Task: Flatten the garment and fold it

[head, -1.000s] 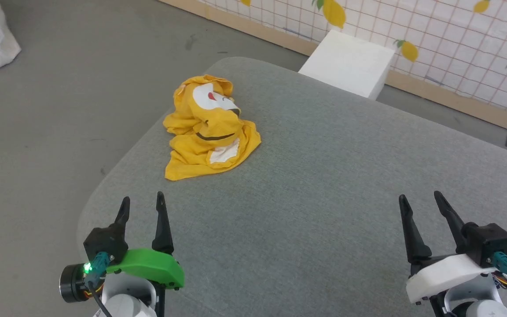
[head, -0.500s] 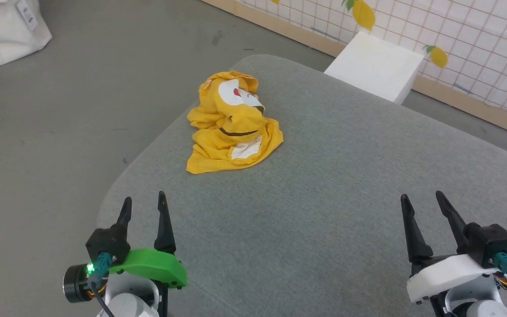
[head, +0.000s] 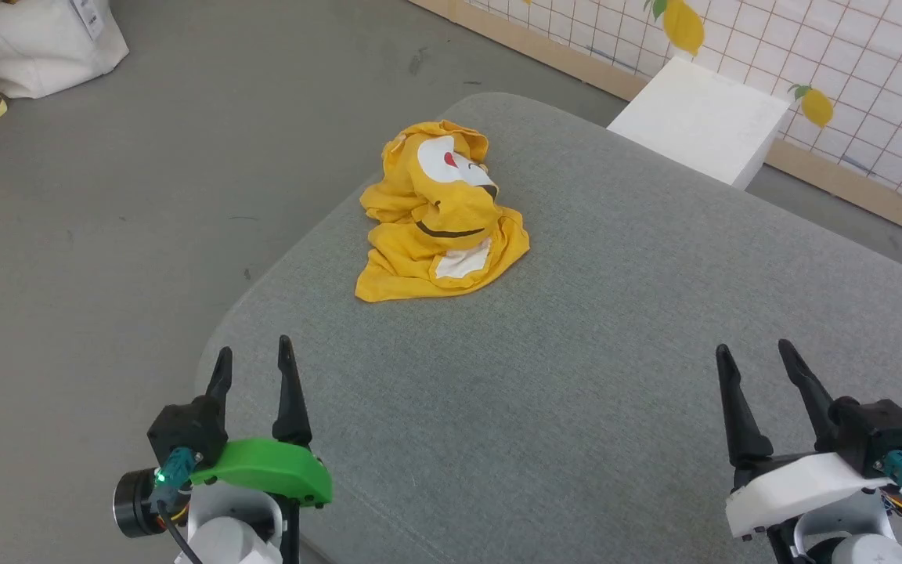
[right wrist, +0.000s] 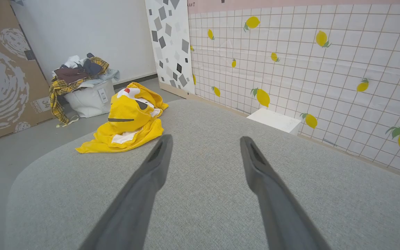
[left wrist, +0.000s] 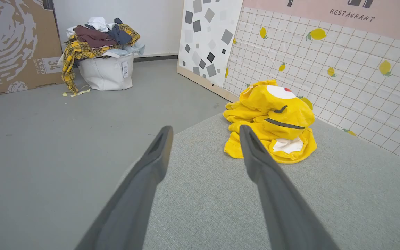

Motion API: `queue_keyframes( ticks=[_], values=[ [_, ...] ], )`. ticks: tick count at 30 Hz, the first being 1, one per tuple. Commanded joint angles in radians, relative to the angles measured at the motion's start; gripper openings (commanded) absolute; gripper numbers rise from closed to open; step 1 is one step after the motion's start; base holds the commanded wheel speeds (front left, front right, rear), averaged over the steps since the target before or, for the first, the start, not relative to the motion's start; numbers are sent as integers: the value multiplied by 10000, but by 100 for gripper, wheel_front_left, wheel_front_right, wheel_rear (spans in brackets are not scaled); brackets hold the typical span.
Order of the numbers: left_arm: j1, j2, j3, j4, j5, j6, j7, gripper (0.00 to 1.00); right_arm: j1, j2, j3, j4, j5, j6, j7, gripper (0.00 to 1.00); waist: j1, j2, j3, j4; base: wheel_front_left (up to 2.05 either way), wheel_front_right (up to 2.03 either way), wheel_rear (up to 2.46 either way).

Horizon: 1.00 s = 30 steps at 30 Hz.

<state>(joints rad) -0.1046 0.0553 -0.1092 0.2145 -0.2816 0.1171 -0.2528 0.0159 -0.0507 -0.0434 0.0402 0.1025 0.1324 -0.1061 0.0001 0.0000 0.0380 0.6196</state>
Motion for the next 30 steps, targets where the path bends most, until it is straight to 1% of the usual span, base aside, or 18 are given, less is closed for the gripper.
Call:
queue_keyframes(
  ticks=[1,5,9,13,19,21,24,27,30],
  values=[
    [-178,-49,11,11,-30,87,-89,100,-110,5,-31,8,107,-17,-81,100,-1,0,28,-32,0,0,0],
    [-285,-49,67,18,-248,-29,-89,100,-172,5,-2,-59,72,-17,-50,100,-1,0,198,-160,0,0,0],
    [-1083,-24,56,237,-654,-397,13,100,-392,5,65,-274,-91,-17,96,100,-1,0,724,-444,0,0,0],
    [-2587,119,96,883,-1068,-817,721,100,-756,5,192,-583,-356,-17,330,100,-1,0,1598,-960,0,0,0],
    [-5046,473,464,1942,-1933,-1329,2090,100,-1438,5,386,-946,-688,-17,543,100,-1,0,3119,-1963,0,0,0],
    [-5800,667,602,2236,-2222,-1485,2615,100,-1672,5,474,-999,-779,-17,569,100,-1,0,3583,-2320,0,0,0],
    [-6773,1105,798,2658,-2626,-1658,3612,100,-2071,-16,679,-1048,-892,-17,574,100,-1,0,4252,-2923,0,0,0],
    [-7519,1656,844,3049,-2752,-1640,4743,100,-2426,-105,832,-1080,-936,-17,543,100,-1,0,4826,-3407,0,0,0],
    [-8095,2237,840,3379,-2684,-1475,5692,100,-2771,-162,931,-1041,-888,-17,463,100,-1,0,5348,-3856,0,0,0]
  ],
)
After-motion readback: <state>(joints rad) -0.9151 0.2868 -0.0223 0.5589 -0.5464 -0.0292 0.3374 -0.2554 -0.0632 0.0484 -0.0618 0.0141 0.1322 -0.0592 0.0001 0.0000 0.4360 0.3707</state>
